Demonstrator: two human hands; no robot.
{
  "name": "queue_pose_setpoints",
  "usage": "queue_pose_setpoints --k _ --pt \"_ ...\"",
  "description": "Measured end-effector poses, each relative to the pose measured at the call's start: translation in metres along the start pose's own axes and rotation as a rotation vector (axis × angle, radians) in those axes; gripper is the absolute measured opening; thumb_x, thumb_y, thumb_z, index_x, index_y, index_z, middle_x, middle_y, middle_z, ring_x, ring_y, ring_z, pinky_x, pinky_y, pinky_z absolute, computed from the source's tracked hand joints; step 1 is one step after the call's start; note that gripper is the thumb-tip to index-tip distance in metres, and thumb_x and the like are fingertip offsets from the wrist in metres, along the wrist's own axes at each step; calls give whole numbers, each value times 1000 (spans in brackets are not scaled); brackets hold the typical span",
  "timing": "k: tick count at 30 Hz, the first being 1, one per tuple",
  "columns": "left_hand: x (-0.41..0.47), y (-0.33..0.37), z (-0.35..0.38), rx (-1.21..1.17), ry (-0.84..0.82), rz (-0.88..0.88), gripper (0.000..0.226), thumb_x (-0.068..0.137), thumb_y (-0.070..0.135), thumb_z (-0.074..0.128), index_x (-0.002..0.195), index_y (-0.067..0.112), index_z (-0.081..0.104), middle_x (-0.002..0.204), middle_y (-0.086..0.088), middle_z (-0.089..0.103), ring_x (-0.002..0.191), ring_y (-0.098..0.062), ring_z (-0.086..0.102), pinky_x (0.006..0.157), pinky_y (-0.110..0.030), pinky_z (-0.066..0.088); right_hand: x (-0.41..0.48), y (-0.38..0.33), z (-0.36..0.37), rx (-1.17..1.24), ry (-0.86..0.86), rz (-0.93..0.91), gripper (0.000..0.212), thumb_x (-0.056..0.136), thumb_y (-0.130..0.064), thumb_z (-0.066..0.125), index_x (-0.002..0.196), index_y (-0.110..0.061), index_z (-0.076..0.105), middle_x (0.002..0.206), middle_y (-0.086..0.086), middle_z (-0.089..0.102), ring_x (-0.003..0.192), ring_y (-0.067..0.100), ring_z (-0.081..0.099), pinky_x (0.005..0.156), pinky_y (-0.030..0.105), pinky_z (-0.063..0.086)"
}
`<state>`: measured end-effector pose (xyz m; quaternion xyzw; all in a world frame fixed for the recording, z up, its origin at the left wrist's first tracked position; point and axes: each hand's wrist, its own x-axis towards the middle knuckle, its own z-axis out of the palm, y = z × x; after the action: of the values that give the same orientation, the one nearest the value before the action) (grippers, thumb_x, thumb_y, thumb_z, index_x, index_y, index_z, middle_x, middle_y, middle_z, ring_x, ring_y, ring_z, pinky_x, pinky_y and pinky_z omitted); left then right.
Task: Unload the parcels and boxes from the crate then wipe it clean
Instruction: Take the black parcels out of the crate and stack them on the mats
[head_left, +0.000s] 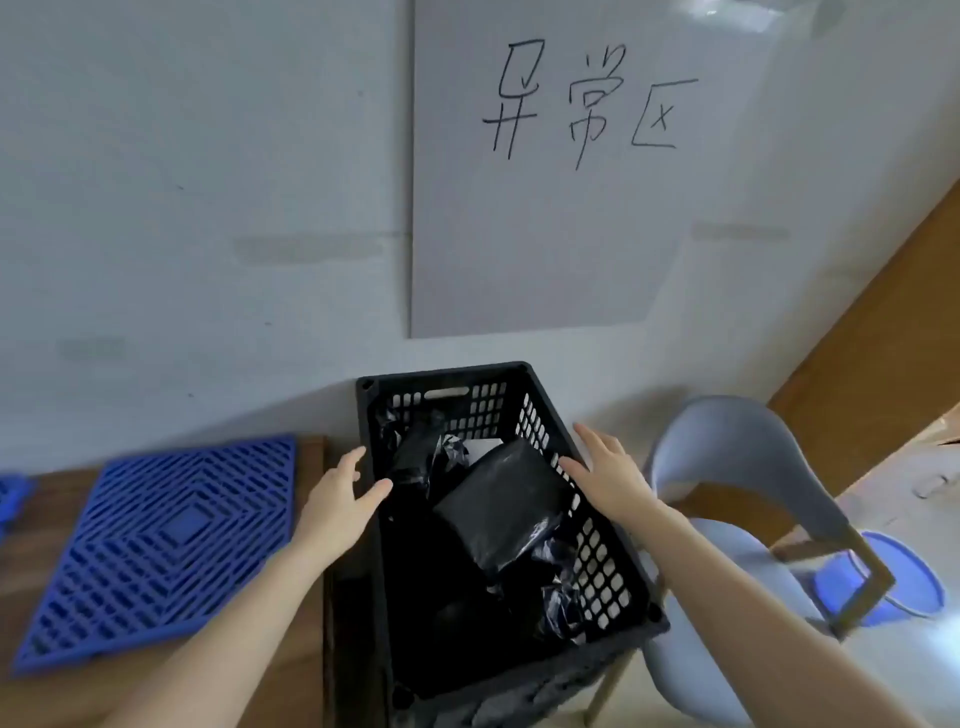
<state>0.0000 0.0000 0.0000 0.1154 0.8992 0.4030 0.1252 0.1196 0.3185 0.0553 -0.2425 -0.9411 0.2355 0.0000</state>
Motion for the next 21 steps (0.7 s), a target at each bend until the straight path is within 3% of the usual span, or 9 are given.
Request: queue_pose_setpoints --k 6,10,13,18,21 --pt "29 2 41 30 32 -159 79 88 54 61 152 31 21 149 -8 38 131 -27 46 95 -34 43 70 34 26 23 -201 64 65 95 -50 45 151 -38 15 153 9 23 134 38 34 109 46 35" --pt "35 7 62 107 98 -173 84 86 53 65 153 32 18 151 -8 35 136 -26 38 105 -38 39 102 47 44 79 -285 51 69 95 -48 46 152 -38 9 156 11 17 137 37 30 112 45 31" --pt "36 10 72 192 143 -206 80 87 53 63 152 33 20 155 -10 28 140 -30 34 108 -43 38 110 50 55 130 -272 48 69 95 -46 49 152 -36 11 156 11 18 138 35 29 111 43 32" --pt "35 14 77 324 122 -266 80 86 56 63 152 36 23 161 -1 18 137 -34 37 103 -42 43 104 51 68 20 -191 34 76 88 -55 53 150 -40 12 152 7 17 134 35 23 104 48 38" --pt "32 17 77 348 117 -281 83 82 58 67 152 33 29 161 0 19 141 -37 30 110 -47 36 103 48 69 57 -157 37 79 86 -56 56 150 -39 13 146 9 18 128 34 26 102 45 38"
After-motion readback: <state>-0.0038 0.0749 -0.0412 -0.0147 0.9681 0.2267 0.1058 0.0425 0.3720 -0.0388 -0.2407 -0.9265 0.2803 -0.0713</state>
